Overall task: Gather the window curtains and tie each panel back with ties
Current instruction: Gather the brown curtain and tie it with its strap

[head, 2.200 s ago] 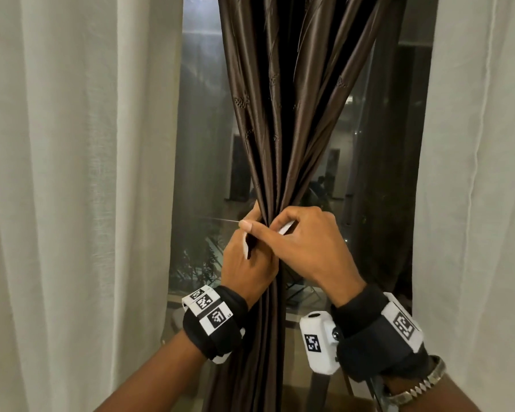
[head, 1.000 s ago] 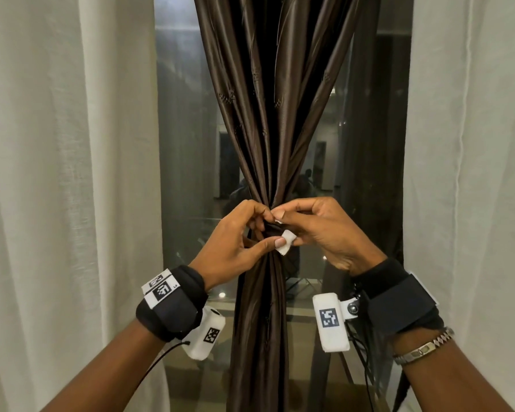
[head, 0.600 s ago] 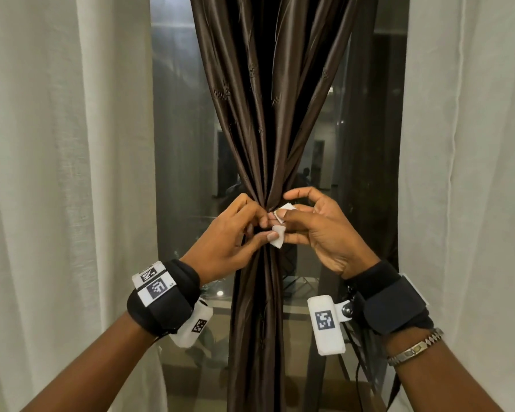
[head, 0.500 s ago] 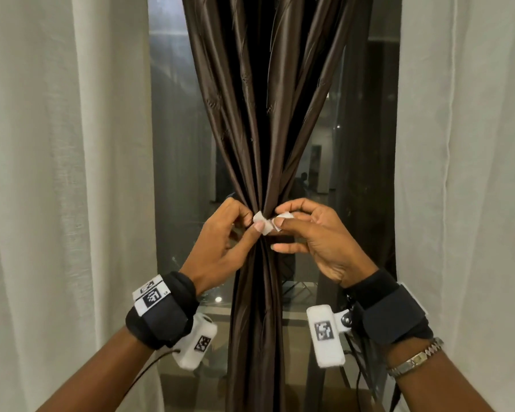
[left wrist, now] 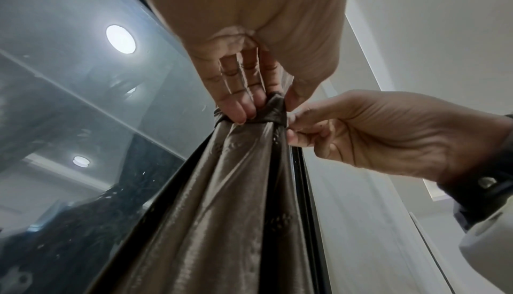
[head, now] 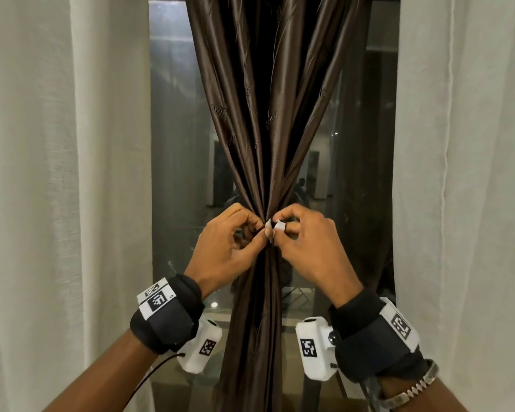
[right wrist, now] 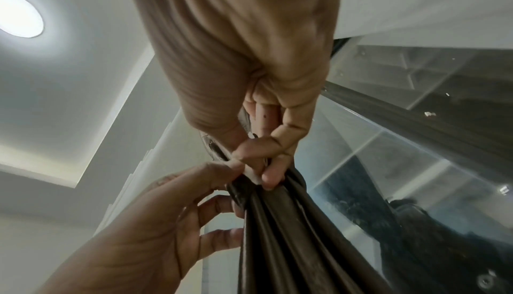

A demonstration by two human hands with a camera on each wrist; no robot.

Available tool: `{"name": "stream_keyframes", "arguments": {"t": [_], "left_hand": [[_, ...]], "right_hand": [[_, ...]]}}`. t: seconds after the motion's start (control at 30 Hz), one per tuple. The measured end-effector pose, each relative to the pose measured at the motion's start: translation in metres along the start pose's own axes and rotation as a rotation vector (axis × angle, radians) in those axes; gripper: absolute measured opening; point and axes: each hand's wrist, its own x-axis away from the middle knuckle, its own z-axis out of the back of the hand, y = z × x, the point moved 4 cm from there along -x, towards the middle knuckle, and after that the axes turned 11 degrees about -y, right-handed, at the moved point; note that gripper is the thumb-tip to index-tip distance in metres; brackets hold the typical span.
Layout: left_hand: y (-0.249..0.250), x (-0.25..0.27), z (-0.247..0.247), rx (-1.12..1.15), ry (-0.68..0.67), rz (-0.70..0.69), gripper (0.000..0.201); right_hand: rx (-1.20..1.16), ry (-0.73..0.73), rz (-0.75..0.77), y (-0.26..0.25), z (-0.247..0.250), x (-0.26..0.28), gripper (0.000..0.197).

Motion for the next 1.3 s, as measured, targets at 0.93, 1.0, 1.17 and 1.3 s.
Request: {"name": "stream_keyframes", "arguments": {"t": [0.93,1.0,1.17,1.3], "left_hand": [[-0.008,-0.001,0.023,0.367,0.074,0.314,0.038],[-0.007,-0.003,0.031,0.4,0.131,0.342,0.045],[-0.012,-0.019,0.044,0.391,0.288,0.366,0.048],[-0.007,-0.03,0.049,0.248,0.312,0.287,0.044]], "right_hand": [[-0.024,-0.231,-0.046,0.003,-0.009,-0.006,0.052],[-0.209,-0.194,-0.074,0.001,0.005,-0.008,0.034],[-0.397,0.21,-0.118,0.003,0.033,-0.027,0.056],[-0.499,0.17,-0.044,0.0,0.023,-0.052,0.03]]}}
